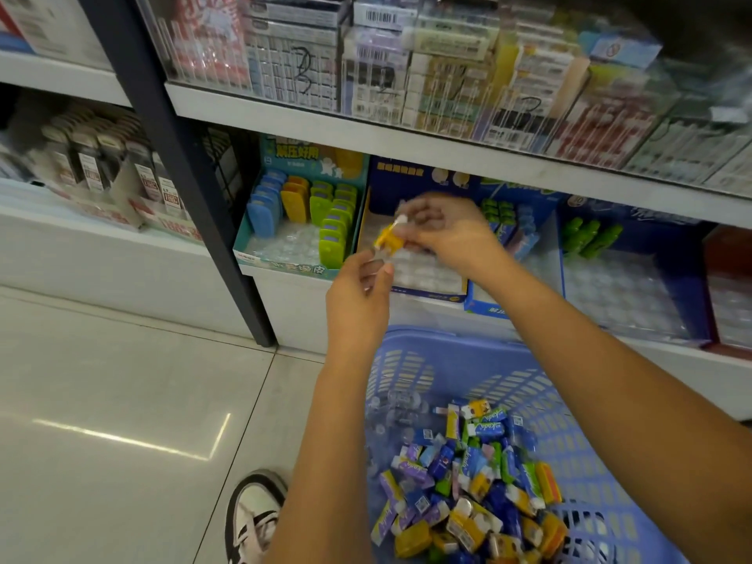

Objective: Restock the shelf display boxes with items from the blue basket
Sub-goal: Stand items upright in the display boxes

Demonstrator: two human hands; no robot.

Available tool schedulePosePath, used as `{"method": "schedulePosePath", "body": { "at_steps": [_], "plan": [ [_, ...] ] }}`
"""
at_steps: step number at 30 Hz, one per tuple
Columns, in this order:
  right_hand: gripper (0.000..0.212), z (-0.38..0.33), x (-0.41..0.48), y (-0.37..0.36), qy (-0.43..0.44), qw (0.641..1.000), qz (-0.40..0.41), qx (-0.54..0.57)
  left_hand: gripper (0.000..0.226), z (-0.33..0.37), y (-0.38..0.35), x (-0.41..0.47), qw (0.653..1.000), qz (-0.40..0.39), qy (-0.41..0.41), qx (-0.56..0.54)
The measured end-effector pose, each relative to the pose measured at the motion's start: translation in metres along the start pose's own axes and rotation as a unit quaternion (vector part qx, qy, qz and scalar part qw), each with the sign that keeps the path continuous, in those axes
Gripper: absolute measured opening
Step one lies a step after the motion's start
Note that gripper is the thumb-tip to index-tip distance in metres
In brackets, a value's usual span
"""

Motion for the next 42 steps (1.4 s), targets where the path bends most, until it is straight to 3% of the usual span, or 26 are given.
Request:
{"method": "schedulePosePath", "body": {
  "at_steps": [3, 7, 11, 16, 21, 23, 26, 29, 31, 33, 34, 36, 38, 40, 42],
  "plan": [
    [0.021, -0.006, 0.028, 0.014, 0.055, 0.979, 0.098, -0.168, 0.041, 0.002, -0.017, -0.004, 0.977, -0.062, -0.069, 0.191],
    [0.026, -0.004, 0.054, -0.007, 0.076, 0.960, 0.071, -0.259, 0.049, -0.010, -0.033, -0.013, 0.933, -0.128, -0.097, 0.323],
    [0.023, -0.005, 0.068, -0.023, 0.089, 0.930, 0.056, -0.353, 0.052, -0.016, -0.032, -0.014, 0.935, -0.129, -0.104, 0.313],
    [0.024, 0.004, 0.079, -0.025, 0.067, 0.916, 0.050, -0.392, 0.051, -0.019, -0.032, -0.011, 0.938, -0.136, -0.101, 0.301],
    [0.013, 0.010, 0.084, -0.029, 0.015, 0.945, 0.068, -0.319, 0.051, -0.020, -0.033, -0.011, 0.939, -0.140, -0.105, 0.297],
    [0.019, 0.010, 0.082, -0.028, -0.002, 0.944, 0.070, -0.324, 0.051, -0.021, -0.033, -0.010, 0.938, -0.146, -0.100, 0.298],
    [0.033, 0.005, 0.075, -0.031, 0.021, 0.913, 0.034, -0.406, 0.049, -0.016, -0.033, -0.015, 0.944, -0.139, -0.102, 0.280],
    [0.039, -0.005, 0.044, -0.031, 0.093, 0.880, 0.025, -0.465, 0.036, -0.008, -0.022, -0.030, 0.973, -0.049, -0.131, 0.182],
    [0.034, 0.002, 0.000, -0.021, 0.132, 0.916, 0.051, -0.375, 0.023, -0.020, -0.023, -0.043, 0.981, -0.026, -0.123, 0.150],
    [0.021, 0.030, -0.056, -0.005, 0.103, 0.955, 0.081, -0.265, 0.016, -0.051, -0.044, -0.056, 0.976, -0.100, -0.055, 0.183],
    [0.014, 0.054, -0.083, 0.000, 0.062, 0.965, 0.080, -0.242, 0.018, -0.073, -0.060, -0.065, 0.958, -0.169, -0.012, 0.230],
    [0.013, 0.120, -0.130, 0.004, -0.066, 0.965, 0.035, -0.252, 0.020, -0.116, -0.092, -0.096, 0.874, -0.334, 0.032, 0.351],
    [0.027, 0.194, -0.173, 0.001, -0.207, 0.932, -0.055, -0.291, 0.021, -0.155, -0.114, -0.137, 0.786, -0.464, 0.055, 0.404],
    [0.035, 0.250, -0.211, -0.004, -0.305, 0.888, -0.138, -0.314, 0.021, -0.183, -0.123, -0.175, 0.727, -0.543, 0.085, 0.411],
    [0.033, 0.283, -0.237, -0.010, -0.336, 0.862, -0.189, -0.330, 0.021, -0.200, -0.127, -0.197, 0.701, -0.567, 0.104, 0.420]
  ]
}}
Point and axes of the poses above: each hand's wrist, its own x-axis towards the middle knuckle, its own y-axis out of the back of the hand, z = x × y, the point moved 7 cm from there along x, towards the middle knuckle, and after that the axes turned 3 degrees about z, right-handed, at the moved point
